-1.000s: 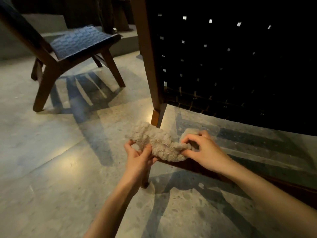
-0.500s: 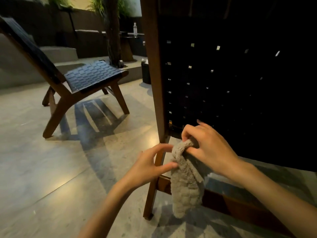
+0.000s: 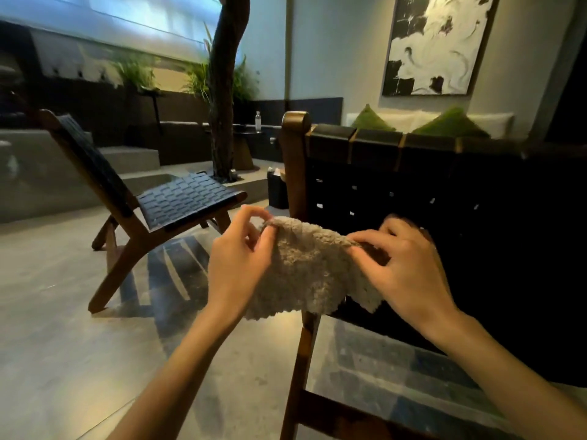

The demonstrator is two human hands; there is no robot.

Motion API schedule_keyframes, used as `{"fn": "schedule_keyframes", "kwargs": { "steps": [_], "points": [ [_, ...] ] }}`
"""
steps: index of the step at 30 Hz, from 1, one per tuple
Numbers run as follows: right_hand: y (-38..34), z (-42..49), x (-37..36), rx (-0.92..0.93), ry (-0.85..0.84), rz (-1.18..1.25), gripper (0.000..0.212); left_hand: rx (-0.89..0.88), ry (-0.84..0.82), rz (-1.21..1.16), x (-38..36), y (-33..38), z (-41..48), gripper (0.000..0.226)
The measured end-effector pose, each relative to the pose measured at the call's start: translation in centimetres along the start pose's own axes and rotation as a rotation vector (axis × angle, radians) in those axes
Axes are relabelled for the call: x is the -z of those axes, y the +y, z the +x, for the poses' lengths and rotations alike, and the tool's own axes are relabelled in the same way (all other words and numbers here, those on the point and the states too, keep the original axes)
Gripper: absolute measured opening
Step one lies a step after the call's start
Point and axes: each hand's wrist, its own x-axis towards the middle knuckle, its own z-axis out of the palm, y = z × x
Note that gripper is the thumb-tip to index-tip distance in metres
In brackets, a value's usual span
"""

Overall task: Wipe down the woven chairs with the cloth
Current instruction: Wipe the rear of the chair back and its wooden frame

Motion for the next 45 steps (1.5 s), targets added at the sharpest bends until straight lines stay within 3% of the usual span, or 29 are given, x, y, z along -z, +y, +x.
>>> {"fn": "schedule_keyframes", "kwargs": {
  "steps": [4, 10, 13, 16, 21, 24, 28, 30, 35, 39, 45],
  "points": [
    [-2.4, 2.4, 1.8, -0.007, 0.173, 0.223, 0.02, -0.02, 0.181, -0.215, 0.3, 3.7, 3.6, 0.014],
    [-4.4, 4.6, 0.8, -0.253, 0.357, 0.559, 0.018, -0.114, 0.167, -0.486, -0.5, 8.0, 7.8, 0.017],
    [-4.5, 4.4, -0.3, -0.308, 0.389, 0.637, 0.023, -0.225, 0.007, -0.35, -1.6, 8.4, 8.7, 0.031],
    [-4.2, 4.5, -1.1, -0.36, 0.407, 0.679, 0.024, -0.338, 0.036, -0.109, -2.4, 7.8, 9.9, 0.024],
    [-4.4, 5.1, -2.3, -0.404, 0.416, 0.797, 0.02, -0.232, 0.022, -0.258, -2.8, 6.6, 11.3, 0.01],
    [-4.6, 5.2, -2.9, -0.415, 0.434, 0.852, 0.015, -0.245, 0.124, -0.317, -3.9, 6.4, 10.8, 0.009],
    [-4.5, 5.3, -3.5, -0.431, 0.435, 0.835, 0.009, -0.238, 0.322, -0.316, -5.8, 5.2, 8.4, 0.023],
    [-4.5, 5.5, -3.8, -0.447, 0.454, 0.806, 0.012, -0.195, 0.341, -0.313, -6.5, 4.2, 6.9, 0.035],
    [-5.4, 6.2, -5.1, -0.44, 0.529, 0.833, 0.021, -0.213, 0.238, -0.239, -6.3, 2.1, 5.6, 0.056],
    [-5.8, 5.8, -6.5, -0.279, 0.503, 0.792, 0.024, -0.106, 0.084, -0.408, -6.1, 1.2, 5.8, 0.054],
    [-4.1, 5.9, -8.4, -0.133, 0.576, 0.57, 0.021, -0.068, 0.05, -0.409, -6.5, -0.5, 4.7, 0.041]
  ]
}}
